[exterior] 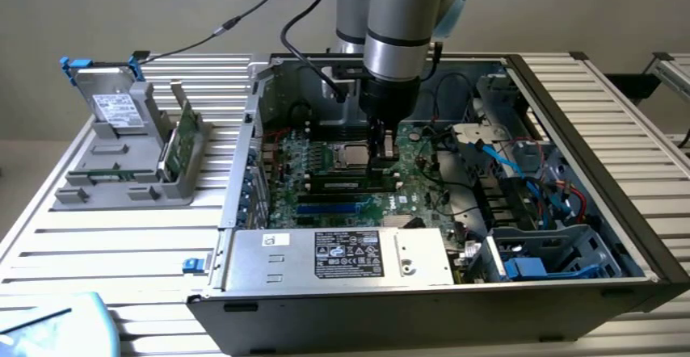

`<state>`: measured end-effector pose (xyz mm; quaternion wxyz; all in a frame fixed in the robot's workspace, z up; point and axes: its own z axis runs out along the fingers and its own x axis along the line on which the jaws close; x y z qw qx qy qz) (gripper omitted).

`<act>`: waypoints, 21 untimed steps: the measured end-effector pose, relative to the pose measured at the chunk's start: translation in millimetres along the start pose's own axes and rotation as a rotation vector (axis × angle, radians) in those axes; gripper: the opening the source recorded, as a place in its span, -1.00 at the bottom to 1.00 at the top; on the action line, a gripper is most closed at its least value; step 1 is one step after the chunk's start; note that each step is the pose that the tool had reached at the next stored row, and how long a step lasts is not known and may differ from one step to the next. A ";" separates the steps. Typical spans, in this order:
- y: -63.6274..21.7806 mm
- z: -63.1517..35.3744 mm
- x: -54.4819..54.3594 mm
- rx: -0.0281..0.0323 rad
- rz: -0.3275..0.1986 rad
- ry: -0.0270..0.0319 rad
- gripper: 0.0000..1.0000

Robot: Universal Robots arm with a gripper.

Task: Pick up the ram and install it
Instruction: 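Press down the ram until it locks into place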

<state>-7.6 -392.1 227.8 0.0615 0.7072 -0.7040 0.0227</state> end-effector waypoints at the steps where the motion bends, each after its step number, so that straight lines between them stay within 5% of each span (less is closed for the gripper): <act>1: 0.0 0.1 0.0 -0.0001 0.000 0.0002 -0.79; 21: -0.1 1.7 -0.2 0.0001 0.000 -0.0003 -0.79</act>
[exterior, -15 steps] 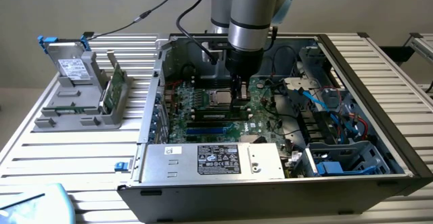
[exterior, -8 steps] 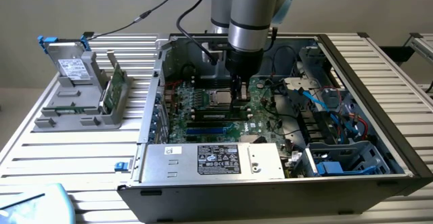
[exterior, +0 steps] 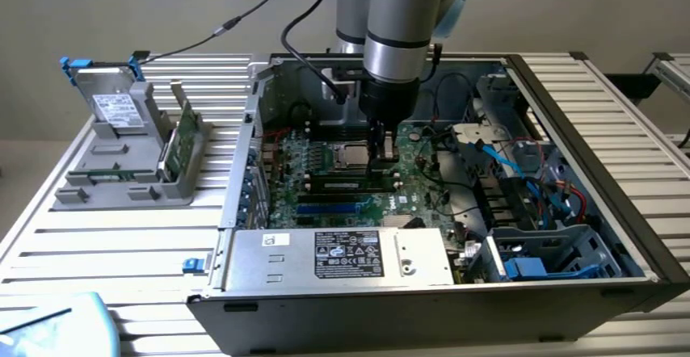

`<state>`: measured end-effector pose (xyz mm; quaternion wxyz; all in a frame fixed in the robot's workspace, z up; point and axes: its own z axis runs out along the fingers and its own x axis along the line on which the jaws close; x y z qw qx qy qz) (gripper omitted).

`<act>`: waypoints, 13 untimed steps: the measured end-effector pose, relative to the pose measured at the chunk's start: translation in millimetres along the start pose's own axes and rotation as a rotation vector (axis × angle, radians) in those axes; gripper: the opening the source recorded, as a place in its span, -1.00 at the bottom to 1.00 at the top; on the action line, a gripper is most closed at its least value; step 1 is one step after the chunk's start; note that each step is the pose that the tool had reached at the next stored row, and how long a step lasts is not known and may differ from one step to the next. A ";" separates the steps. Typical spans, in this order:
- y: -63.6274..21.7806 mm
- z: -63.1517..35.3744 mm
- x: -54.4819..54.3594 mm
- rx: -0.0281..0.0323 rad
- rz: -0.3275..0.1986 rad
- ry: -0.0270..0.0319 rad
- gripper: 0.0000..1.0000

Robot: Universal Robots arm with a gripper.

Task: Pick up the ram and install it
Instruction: 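Press down the ram until it locks into place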

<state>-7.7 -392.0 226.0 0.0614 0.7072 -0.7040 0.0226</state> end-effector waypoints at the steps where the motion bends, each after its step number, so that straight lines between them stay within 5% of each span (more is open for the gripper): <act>1: 0.0 -0.5 0.0 0.0001 0.000 -0.0005 -0.79; 13: 11.7 -3.2 0.4 0.0016 0.000 -0.0093 -0.79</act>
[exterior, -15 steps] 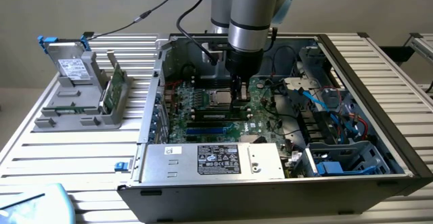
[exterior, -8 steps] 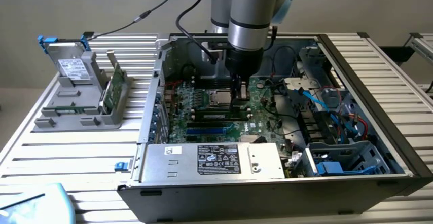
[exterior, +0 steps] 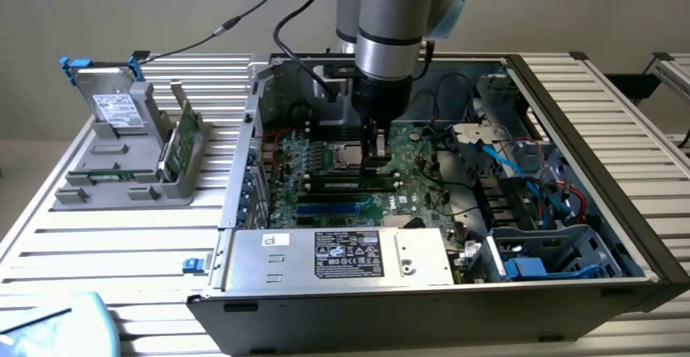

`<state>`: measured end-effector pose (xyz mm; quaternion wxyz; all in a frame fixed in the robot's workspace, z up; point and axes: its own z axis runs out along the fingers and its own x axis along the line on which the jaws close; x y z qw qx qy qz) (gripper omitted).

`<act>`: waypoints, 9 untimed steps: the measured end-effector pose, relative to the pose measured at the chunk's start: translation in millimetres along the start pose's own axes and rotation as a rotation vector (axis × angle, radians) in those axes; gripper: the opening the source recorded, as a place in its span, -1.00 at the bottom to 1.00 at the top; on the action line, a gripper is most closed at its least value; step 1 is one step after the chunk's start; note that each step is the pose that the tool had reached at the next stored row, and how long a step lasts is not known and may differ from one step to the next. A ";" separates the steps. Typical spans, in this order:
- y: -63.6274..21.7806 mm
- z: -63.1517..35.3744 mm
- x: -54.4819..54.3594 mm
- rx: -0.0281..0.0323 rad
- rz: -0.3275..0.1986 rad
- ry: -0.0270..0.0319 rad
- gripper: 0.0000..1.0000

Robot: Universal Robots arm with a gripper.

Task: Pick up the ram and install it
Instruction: 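Press down the ram until it locks into place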

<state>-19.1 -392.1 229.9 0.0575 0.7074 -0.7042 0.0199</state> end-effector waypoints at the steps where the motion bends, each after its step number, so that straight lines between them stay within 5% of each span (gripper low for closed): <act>1: 1.4 0.1 0.0 0.0002 0.000 -0.0007 -0.79; 9: 11.7 0.6 0.0 0.0017 0.000 -0.0040 -0.79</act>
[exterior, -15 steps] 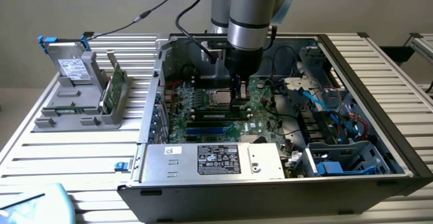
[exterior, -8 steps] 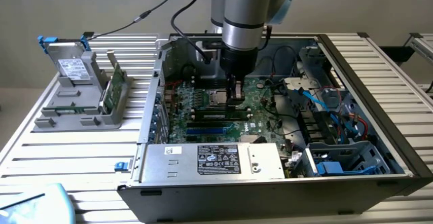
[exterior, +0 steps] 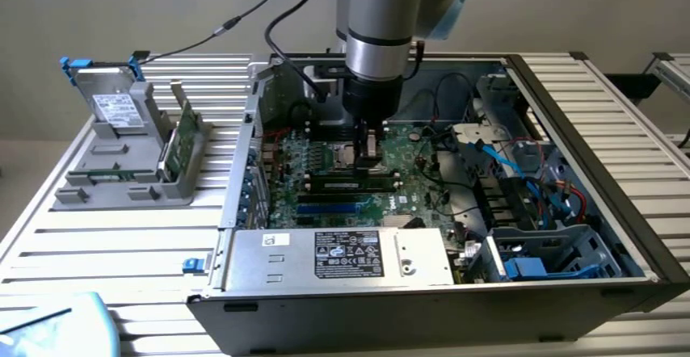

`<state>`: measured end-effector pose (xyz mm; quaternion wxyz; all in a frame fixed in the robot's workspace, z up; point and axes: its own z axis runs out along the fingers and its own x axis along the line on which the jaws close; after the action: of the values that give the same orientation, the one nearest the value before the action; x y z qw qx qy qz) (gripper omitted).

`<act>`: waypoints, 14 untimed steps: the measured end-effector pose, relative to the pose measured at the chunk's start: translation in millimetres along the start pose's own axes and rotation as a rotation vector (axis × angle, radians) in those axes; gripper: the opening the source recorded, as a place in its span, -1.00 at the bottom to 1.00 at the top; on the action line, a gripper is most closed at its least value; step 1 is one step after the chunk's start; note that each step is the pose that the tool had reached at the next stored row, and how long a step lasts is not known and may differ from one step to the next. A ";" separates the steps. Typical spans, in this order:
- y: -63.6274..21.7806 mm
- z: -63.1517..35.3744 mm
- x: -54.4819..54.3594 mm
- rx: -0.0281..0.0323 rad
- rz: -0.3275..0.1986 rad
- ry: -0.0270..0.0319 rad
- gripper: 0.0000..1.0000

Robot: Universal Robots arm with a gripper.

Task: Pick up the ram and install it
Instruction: 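Press down the ram until it locks into place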

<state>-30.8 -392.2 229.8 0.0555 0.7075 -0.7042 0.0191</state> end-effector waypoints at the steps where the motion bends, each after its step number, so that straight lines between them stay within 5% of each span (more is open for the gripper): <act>1: 1.2 0.0 0.0 0.0001 0.000 -0.0003 -0.79; 14: 8.5 1.1 0.0 0.0011 0.000 -0.0023 -0.79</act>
<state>-39.4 -392.3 229.2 0.0543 0.7076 -0.7043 0.0186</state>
